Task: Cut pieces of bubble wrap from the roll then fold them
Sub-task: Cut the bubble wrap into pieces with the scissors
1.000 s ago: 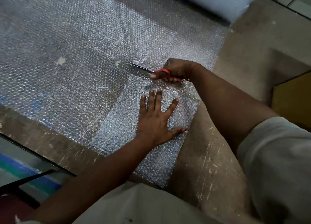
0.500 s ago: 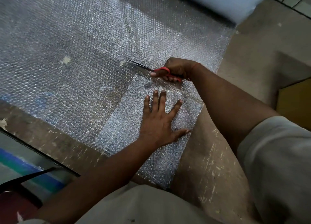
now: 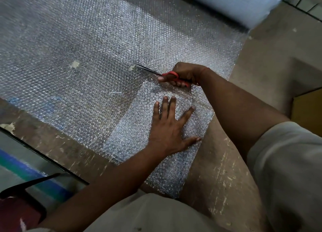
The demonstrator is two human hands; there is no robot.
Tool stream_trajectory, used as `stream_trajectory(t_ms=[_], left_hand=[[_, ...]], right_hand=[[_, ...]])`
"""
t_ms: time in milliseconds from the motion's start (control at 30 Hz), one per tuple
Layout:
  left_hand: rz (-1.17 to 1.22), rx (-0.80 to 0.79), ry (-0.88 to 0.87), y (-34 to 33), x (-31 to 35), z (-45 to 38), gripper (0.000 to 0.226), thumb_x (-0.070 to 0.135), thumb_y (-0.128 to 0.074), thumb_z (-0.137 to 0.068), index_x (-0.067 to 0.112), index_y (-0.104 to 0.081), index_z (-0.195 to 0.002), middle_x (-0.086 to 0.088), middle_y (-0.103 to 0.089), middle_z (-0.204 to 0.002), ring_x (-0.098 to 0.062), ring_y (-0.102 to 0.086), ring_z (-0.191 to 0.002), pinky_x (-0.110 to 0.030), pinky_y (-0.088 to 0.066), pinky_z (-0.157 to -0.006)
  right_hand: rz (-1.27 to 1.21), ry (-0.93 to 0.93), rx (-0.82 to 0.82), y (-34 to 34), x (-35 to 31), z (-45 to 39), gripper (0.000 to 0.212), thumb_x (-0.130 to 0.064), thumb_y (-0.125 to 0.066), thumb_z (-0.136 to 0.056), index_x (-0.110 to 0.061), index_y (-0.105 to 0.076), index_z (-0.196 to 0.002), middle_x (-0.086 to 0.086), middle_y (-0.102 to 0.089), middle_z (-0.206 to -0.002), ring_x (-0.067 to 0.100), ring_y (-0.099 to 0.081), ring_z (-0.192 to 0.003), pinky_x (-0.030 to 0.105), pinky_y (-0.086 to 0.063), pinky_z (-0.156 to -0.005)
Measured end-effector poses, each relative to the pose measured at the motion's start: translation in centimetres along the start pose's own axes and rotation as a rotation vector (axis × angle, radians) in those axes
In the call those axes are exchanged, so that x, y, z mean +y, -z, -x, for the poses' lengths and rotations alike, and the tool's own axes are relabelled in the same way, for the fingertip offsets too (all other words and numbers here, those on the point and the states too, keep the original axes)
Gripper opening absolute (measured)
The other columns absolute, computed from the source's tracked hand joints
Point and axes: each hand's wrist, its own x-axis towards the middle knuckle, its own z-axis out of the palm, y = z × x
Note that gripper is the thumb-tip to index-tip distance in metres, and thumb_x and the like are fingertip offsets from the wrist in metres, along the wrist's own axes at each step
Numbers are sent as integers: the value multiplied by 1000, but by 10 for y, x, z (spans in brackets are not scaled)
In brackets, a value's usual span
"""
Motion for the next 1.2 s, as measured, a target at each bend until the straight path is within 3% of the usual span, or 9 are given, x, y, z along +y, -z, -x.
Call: stream_trajectory(t_ms=[67,300,433,600,867,1200], left_hand=[[18,-3,13,2,0,0,111,104,-20,-82,42,13,-169,-27,12,-176,-47,17,-162,-67,3,-128],[0,81,150,18,-30,-10,120,102,-16,-84,21,-3,-172,-24,11,-177,-43,14,-163,-66,4,-128],[-85,121,218,19,-74,-23,123,103,-19,-82,23,6,-172,-26,19,-175,-45,17,-162,-68,1,-128],[-120,54,234,17,-103,-31,124,106,-10,-77,29,15,-170,-23,27,-173,-44,24,-160,-69,2,-127],[-94,62,229,18,-103,-28,126,107,3,-72,29,7,-172,-20,21,-176,-42,22,-162,-67,4,-128],[-77,101,226,17,-103,-26,124,107,-3,-74,31,1,-172,-20,16,-177,-40,18,-163,-67,3,-128]], right_hand=[[1,-10,-5,1,-1,0,52,-58,-87,-76,-15,-62,-61,0,-55,-50,12,-44,-39,20,-36,-40],[35,-19,-3,3,-3,-1,52,-56,-83,-84,-15,-59,-63,-1,-52,-48,11,-43,-38,19,-35,-40],[33,-13,-1,2,1,-5,53,-61,-84,-81,-15,-63,-64,1,-55,-52,12,-45,-40,20,-38,-43],[14,5,-13,5,4,-5,49,-48,-81,-91,-11,-62,-65,-1,-55,-48,10,-46,-36,18,-39,-40],[50,-12,-6,8,-2,-11,48,-47,-89,-83,-13,-64,-61,1,-57,-52,11,-44,-38,19,-37,-41],[21,11,5,2,-7,-11,54,-60,-87,-78,-15,-61,-62,2,-54,-52,13,-42,-40,20,-36,-43]])
